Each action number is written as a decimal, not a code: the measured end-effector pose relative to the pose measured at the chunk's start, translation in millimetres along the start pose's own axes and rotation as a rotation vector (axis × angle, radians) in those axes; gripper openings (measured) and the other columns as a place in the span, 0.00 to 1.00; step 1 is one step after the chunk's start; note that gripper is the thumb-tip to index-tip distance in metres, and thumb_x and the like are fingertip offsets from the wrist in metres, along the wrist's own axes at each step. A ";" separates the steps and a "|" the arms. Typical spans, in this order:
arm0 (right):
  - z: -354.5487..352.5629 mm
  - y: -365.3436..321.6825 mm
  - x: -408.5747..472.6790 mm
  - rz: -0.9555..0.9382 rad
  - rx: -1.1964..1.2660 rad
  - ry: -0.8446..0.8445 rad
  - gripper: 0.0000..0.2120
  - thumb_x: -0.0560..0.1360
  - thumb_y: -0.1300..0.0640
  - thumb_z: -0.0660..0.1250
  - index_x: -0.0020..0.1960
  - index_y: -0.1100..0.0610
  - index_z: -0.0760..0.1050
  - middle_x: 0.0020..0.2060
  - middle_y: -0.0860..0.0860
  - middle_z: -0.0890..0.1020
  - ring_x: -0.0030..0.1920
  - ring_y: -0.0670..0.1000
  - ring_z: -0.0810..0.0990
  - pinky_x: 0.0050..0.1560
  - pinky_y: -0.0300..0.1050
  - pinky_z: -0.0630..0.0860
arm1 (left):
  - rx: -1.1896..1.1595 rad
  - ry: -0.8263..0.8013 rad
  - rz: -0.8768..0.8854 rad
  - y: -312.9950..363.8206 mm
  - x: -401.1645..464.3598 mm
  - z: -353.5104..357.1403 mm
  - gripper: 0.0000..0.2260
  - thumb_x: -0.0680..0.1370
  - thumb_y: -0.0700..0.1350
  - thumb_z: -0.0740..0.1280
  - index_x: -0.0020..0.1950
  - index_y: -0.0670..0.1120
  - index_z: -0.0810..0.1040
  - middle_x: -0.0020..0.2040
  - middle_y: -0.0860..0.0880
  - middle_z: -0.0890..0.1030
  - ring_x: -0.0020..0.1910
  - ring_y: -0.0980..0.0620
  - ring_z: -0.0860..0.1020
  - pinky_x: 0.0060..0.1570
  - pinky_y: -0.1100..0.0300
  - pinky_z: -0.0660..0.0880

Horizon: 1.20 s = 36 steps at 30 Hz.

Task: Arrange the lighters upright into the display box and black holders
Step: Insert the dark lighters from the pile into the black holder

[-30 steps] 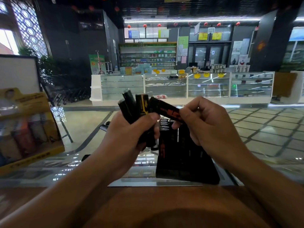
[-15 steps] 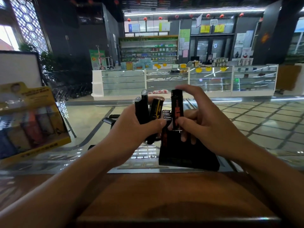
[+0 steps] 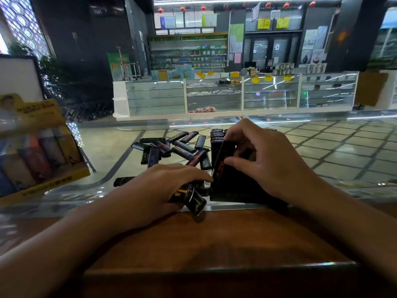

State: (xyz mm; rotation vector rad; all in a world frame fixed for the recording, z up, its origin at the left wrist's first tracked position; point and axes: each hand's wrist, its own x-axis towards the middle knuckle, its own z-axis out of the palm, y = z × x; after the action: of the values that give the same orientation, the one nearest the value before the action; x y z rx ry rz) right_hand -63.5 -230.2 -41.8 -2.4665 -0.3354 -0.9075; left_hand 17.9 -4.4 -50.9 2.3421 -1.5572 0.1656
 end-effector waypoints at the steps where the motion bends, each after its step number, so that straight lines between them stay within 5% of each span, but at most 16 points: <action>1: 1.5 -0.2 0.2 -0.004 -0.010 -0.003 0.17 0.72 0.57 0.76 0.56 0.49 0.73 0.47 0.43 0.81 0.47 0.39 0.79 0.47 0.27 0.74 | -0.007 -0.005 0.008 -1.7 -0.7 0.7 0.33 0.73 0.40 0.75 0.68 0.69 0.67 0.54 0.72 0.72 0.54 0.77 0.70 0.54 0.76 0.69; 6: -3.0 -1.0 0.3 -0.045 -0.079 -0.007 0.17 0.72 0.54 0.75 0.57 0.49 0.74 0.47 0.40 0.79 0.47 0.35 0.77 0.48 0.24 0.70 | -0.029 0.033 0.062 -3.3 -0.2 2.0 0.35 0.73 0.38 0.75 0.70 0.66 0.66 0.62 0.61 0.78 0.62 0.65 0.73 0.60 0.66 0.74; 14: 1.2 2.5 2.5 -0.052 -0.133 -0.079 0.15 0.74 0.54 0.72 0.59 0.48 0.74 0.43 0.35 0.75 0.45 0.31 0.74 0.43 0.23 0.67 | 0.001 0.040 0.110 -9.7 -0.3 4.6 0.35 0.72 0.38 0.76 0.71 0.63 0.66 0.62 0.61 0.78 0.62 0.65 0.75 0.60 0.65 0.73; 19: -1.4 -0.6 0.7 -0.058 -0.079 -0.023 0.18 0.76 0.51 0.69 0.65 0.48 0.70 0.41 0.41 0.78 0.42 0.42 0.77 0.39 0.28 0.69 | -0.101 0.115 0.052 -5.0 -0.3 4.6 0.26 0.75 0.40 0.74 0.68 0.60 0.73 0.55 0.63 0.81 0.55 0.66 0.79 0.53 0.70 0.75; 22: -7.2 -9.4 -1.1 -0.025 0.160 0.046 0.17 0.77 0.49 0.68 0.63 0.48 0.69 0.37 0.46 0.80 0.32 0.49 0.78 0.31 0.36 0.72 | -0.361 0.217 -0.066 3.9 1.8 3.8 0.18 0.75 0.47 0.73 0.63 0.57 0.76 0.51 0.59 0.84 0.52 0.60 0.82 0.55 0.60 0.79; 24: -8.3 -15.5 -2.5 -0.002 0.275 -0.038 0.14 0.76 0.46 0.67 0.60 0.46 0.71 0.39 0.45 0.81 0.33 0.52 0.81 0.33 0.44 0.76 | -0.545 0.269 -0.135 13.0 4.8 0.5 0.14 0.72 0.50 0.74 0.57 0.54 0.80 0.47 0.51 0.85 0.44 0.53 0.85 0.48 0.51 0.82; 27: -6.9 -17.8 -3.5 -0.001 0.290 -0.110 0.08 0.77 0.47 0.67 0.56 0.43 0.73 0.40 0.43 0.81 0.35 0.50 0.82 0.37 0.47 0.79 | -0.653 0.283 -0.149 29.9 10.9 -6.6 0.10 0.71 0.50 0.72 0.52 0.52 0.81 0.39 0.45 0.85 0.32 0.49 0.84 0.31 0.57 0.79; 30: -7.3 -17.6 -1.8 0.013 0.364 -0.098 0.04 0.78 0.52 0.67 0.50 0.44 0.75 0.40 0.45 0.82 0.37 0.46 0.83 0.40 0.42 0.79 | -0.725 0.313 -0.163 36.7 20.2 -9.0 0.08 0.72 0.50 0.72 0.49 0.50 0.82 0.37 0.45 0.85 0.28 0.48 0.82 0.26 0.61 0.74; 33: -13.7 -18.3 -1.9 0.070 0.519 -0.028 0.05 0.79 0.62 0.66 0.48 0.52 0.76 0.35 0.42 0.80 0.30 0.40 0.79 0.33 0.30 0.71 | -0.792 0.355 -0.165 39.4 27.8 -5.9 0.12 0.71 0.52 0.71 0.50 0.47 0.81 0.38 0.45 0.85 0.27 0.47 0.81 0.25 0.61 0.73; 36: -19.5 -18.0 -0.8 0.124 0.624 0.096 0.07 0.77 0.67 0.66 0.48 0.56 0.77 0.33 0.41 0.79 0.26 0.39 0.77 0.29 0.27 0.69 | -0.849 0.355 -0.176 39.0 25.4 -3.4 0.11 0.69 0.49 0.72 0.49 0.47 0.81 0.41 0.45 0.86 0.25 0.50 0.78 0.24 0.63 0.71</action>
State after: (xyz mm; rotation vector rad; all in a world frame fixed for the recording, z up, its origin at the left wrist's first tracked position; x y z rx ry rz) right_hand -81.5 -225.0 -22.9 -1.8439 -0.3617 -0.7275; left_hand -7.2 -39.3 -32.9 1.6431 -0.9672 -0.1047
